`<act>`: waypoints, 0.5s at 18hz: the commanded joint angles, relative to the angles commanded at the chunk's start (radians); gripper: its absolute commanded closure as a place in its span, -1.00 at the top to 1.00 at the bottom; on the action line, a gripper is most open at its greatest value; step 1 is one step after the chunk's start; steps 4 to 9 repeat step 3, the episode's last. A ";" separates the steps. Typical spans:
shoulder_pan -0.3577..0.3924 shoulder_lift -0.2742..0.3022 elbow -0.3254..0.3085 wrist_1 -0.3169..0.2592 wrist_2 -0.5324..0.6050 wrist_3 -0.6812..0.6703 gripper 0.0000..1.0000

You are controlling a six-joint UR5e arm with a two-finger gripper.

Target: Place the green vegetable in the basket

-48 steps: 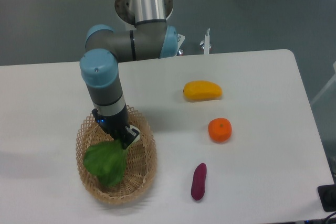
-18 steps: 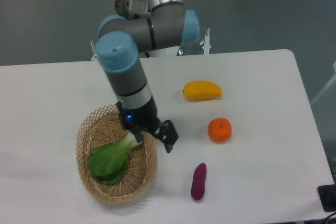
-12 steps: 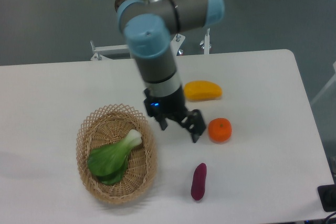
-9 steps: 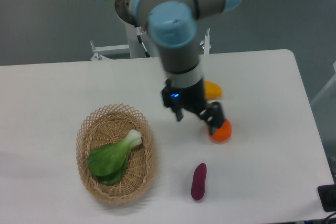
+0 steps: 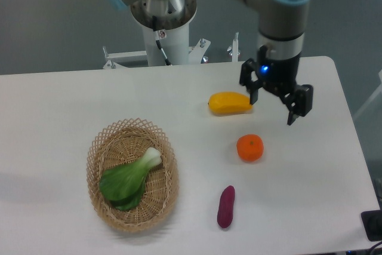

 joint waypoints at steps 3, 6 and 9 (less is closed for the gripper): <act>0.000 0.000 -0.003 0.003 -0.002 -0.002 1.00; 0.000 0.000 -0.003 0.003 -0.002 -0.002 1.00; 0.000 0.000 -0.003 0.003 -0.002 -0.002 1.00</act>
